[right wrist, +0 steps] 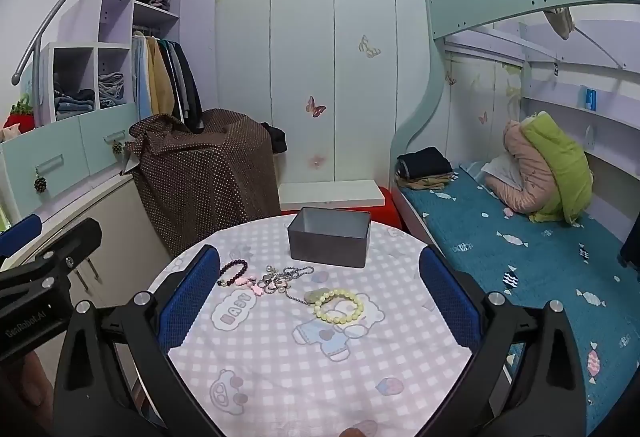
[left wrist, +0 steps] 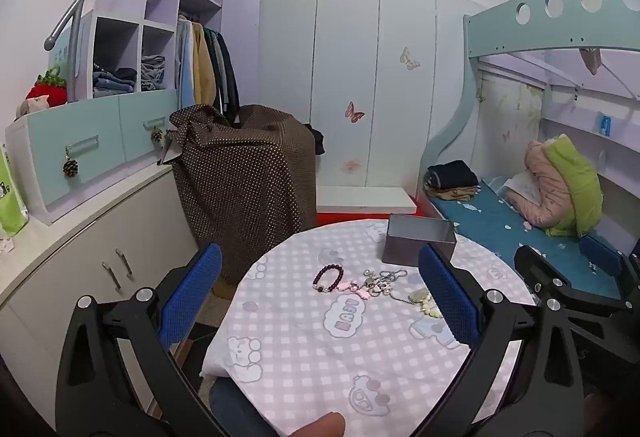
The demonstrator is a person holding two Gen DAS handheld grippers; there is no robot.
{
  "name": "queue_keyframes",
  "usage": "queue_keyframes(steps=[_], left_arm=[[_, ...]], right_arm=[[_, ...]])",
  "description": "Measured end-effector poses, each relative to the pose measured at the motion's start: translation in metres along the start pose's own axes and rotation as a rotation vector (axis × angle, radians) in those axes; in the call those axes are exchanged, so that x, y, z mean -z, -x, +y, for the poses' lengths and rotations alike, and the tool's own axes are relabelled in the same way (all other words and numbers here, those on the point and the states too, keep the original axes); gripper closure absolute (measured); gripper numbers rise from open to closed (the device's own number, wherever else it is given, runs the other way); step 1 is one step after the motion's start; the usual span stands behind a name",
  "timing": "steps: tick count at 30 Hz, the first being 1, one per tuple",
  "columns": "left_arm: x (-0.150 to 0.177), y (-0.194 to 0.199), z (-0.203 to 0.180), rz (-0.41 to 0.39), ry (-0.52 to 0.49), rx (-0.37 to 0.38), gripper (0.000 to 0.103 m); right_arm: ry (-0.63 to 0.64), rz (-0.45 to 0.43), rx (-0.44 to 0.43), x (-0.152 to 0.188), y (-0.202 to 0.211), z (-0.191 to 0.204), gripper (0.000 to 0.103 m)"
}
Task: Organize jewelry
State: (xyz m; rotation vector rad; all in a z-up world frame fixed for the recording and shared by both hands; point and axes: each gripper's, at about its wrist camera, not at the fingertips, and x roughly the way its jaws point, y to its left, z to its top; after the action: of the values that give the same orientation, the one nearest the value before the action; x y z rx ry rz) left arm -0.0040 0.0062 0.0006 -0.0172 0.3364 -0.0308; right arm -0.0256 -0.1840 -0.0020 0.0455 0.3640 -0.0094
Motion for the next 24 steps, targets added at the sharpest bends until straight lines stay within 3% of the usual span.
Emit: queue_keyframes(steps=[24], left_arm=[[-0.0022, 0.0057, -0.0139, -0.026, -0.015, 0.026, 0.005]], right_arm=[[-0.003, -0.029, 0.002, -0.0004, 0.0051, -0.0019, 0.007]])
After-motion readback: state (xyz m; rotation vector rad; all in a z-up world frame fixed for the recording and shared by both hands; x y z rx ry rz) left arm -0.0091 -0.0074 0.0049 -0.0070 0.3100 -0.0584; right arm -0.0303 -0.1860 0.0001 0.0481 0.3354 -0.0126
